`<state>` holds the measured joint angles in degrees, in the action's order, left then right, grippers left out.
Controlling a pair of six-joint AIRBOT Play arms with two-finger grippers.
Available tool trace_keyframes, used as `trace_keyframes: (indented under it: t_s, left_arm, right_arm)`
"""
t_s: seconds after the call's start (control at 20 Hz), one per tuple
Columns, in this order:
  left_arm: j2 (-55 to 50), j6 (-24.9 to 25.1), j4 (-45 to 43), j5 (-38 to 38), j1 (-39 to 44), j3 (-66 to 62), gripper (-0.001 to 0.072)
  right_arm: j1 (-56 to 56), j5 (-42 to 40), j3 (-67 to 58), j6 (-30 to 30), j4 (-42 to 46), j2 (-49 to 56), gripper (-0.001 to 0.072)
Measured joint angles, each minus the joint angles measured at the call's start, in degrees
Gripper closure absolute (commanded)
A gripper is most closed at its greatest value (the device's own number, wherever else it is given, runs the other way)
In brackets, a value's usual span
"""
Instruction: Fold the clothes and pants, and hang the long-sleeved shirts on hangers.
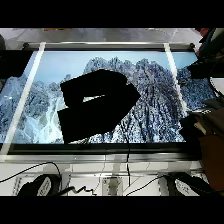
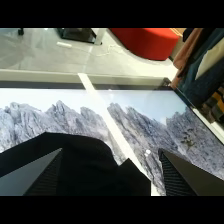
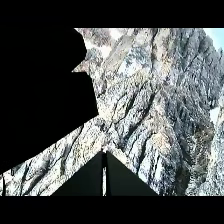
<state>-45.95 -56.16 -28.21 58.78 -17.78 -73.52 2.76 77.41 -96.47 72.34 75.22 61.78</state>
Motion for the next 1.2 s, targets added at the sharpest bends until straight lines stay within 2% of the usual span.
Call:
trace_keyframes:
  t_s: [0.15, 0.45, 0.7, 0.75, 0.8, 0.85, 0.9, 1.1, 1.2]
  left_arm:
    - [0.0, 0.0, 0.0, 0.0, 0.0, 0.0, 0.0006]
    - [0.0, 0.0, 0.0, 0.0, 0.0, 0.0, 0.0006]
    - [0.0, 0.0, 0.0, 0.0, 0.0, 0.0, 0.0006]
    - [0.0, 0.0, 0.0, 0.0, 0.0, 0.0, 0.0006]
    - [0.0, 0.0, 0.0, 0.0, 0.0, 0.0, 0.0006]
    - [0.0, 0.0, 0.0, 0.0, 0.0, 0.0, 0.0006]
    - [0.0, 0.0, 0.0, 0.0, 0.0, 0.0, 0.0006]
    - [0.0, 0.0, 0.0, 0.0, 0.0, 0.0, 0.0006]
    - [0.0, 0.0, 0.0, 0.0, 0.0, 0.0, 0.0006]
  right_arm:
    - [0.0, -2.1, 0.0, 0.0, -1.2, 0.0, 0.0691]
    - [-1.9, -4.0, 0.0, 0.2, -9.5, 1.0, 0.0691]
    - [-16.9, 2.6, 2.1, -1.7, -10.9, 7.9, 0.069]
    - [-21.6, 2.6, 3.3, -2.5, -9.9, 9.9, 0.0649]
    - [-25.9, 2.0, 4.4, -3.3, -8.5, 11.8, 0.0453]
    - [-30.4, 0.4, 5.8, -4.0, -6.7, 14.1, 0.0195]
    - [-34.3, -1.3, 6.9, -4.5, -5.0, 16.2, 0.0106]
    - [-47.3, -10.6, 9.6, -5.2, 0.5, 26.0, 0.0108]
    - [-51.3, -14.4, 10.1, -3.5, 4.1, 30.1, 0.0108]
